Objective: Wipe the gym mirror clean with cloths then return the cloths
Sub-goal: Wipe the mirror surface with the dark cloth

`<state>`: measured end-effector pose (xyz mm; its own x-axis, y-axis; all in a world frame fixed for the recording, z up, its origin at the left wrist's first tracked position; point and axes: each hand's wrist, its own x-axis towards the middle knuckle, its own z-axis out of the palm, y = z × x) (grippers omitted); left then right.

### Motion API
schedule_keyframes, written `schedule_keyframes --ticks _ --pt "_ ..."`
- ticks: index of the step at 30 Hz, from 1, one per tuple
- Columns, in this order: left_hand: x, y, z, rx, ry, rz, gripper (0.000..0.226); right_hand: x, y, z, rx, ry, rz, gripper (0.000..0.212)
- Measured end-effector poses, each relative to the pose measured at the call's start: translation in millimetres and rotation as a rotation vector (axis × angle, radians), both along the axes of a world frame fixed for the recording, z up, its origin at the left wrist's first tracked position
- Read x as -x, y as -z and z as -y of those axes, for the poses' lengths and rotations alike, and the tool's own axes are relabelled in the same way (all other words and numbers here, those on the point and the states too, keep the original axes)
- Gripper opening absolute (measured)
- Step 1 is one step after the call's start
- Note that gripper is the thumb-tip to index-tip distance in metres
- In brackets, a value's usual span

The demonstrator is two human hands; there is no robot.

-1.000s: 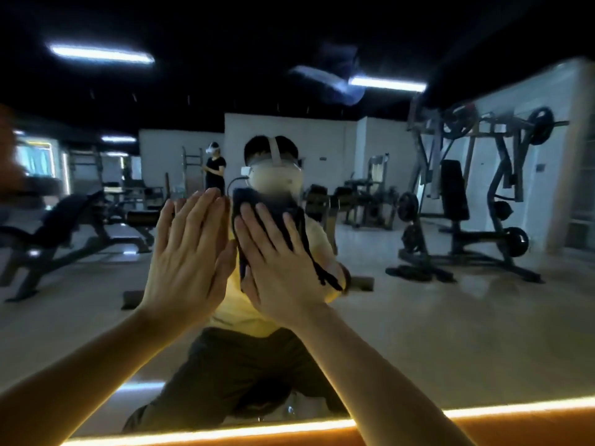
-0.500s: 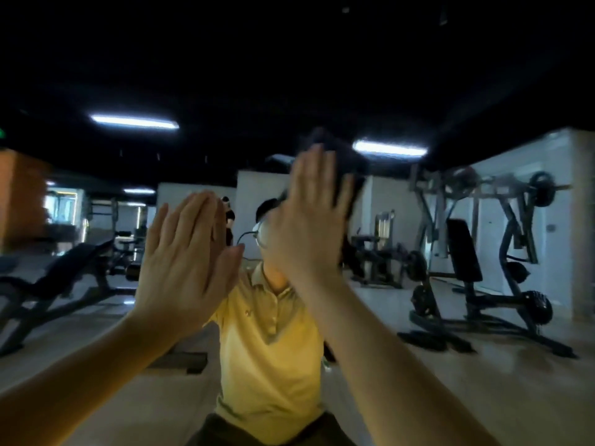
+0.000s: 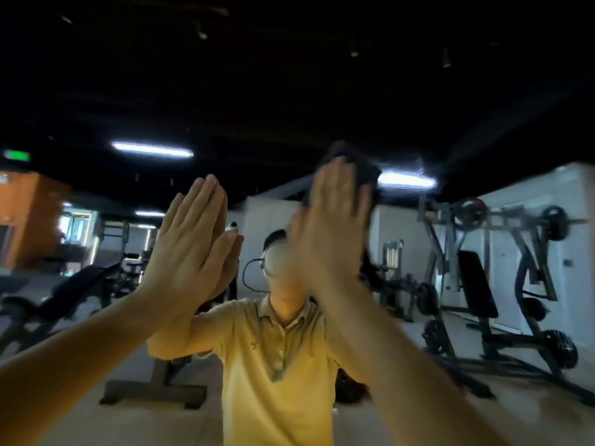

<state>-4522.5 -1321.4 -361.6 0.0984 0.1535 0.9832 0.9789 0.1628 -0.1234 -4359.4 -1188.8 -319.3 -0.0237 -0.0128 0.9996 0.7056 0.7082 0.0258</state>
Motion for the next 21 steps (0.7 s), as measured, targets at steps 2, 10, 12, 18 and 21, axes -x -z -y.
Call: schedule_keyframes --ticks 2,10,12,18,21 --pt "1.9 -2.0 13.0 -0.020 0.197 0.092 0.060 39.9 34.3 30.0 -0.148 -0.129 0.305 0.073" --pt "-13.8 4.8 50.3 -0.172 0.245 0.270 0.039 -0.4 31.8 46.3 -0.111 -0.593 0.470 0.047" --pt "-25.4 5.0 52.7 -0.157 0.309 0.320 0.037 -12.6 19.3 56.3 0.195 -0.961 0.238 0.035" --pt "-50.2 -28.8 46.7 0.209 0.655 0.589 0.040 -44.1 0.5 76.7 0.986 -1.609 0.048 0.029" --pt "-49.6 -46.6 47.7 0.245 0.684 0.649 0.024 -53.7 -0.3 77.9 1.095 -1.632 -0.031 0.022"
